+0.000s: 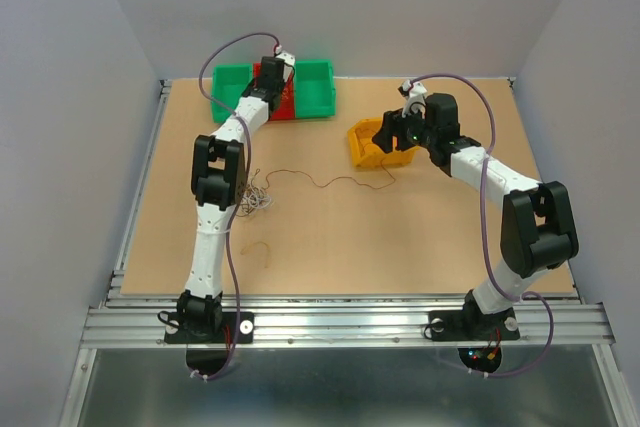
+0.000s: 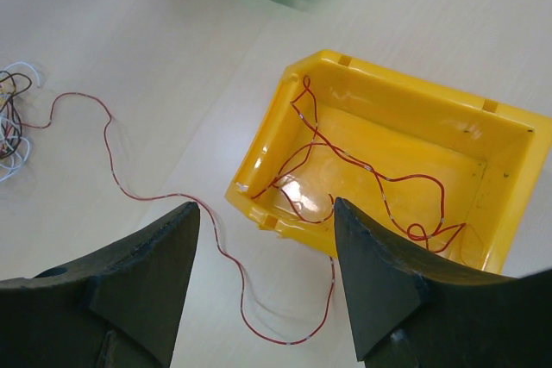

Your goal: Untangle the cables

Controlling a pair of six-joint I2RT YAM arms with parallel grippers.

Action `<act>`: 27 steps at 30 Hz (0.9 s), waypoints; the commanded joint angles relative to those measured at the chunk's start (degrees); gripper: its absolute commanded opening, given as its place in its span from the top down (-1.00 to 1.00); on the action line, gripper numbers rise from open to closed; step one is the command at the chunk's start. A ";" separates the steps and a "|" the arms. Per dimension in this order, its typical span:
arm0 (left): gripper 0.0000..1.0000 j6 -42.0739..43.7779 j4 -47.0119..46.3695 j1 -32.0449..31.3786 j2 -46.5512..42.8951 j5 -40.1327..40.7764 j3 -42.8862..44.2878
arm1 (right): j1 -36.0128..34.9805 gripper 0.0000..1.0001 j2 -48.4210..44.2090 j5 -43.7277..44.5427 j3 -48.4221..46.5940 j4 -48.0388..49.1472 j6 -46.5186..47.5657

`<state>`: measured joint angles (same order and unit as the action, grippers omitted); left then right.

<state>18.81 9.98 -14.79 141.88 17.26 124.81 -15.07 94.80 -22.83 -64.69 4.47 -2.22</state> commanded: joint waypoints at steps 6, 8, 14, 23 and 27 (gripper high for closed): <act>-0.51 -0.43 -5.93 0.02 -13.11 -2.74 -7.99 | -0.22 -0.38 -2.69 -2.74 2.37 2.47 -0.59; -0.54 -0.09 -9.70 -0.07 -17.68 -4.42 -14.66 | -1.01 -0.37 -3.57 -2.75 3.68 2.30 -1.99; -0.72 2.90 -24.29 -0.95 -32.62 -8.55 -35.94 | -7.25 -0.37 -9.10 -0.11 9.22 1.42 -0.33; -0.77 -1.92 -22.02 -1.83 -53.62 -20.32 -54.48 | -17.88 -0.37 -6.23 -0.46 8.53 -1.30 10.74; -0.77 -4.30 -22.81 -1.83 -66.08 -25.34 -65.98 | -19.91 -0.32 2.12 0.94 1.95 -1.48 10.74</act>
<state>17.52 -10.72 -16.53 85.47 -2.07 65.93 -33.91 91.13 -23.53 -55.83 2.79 5.89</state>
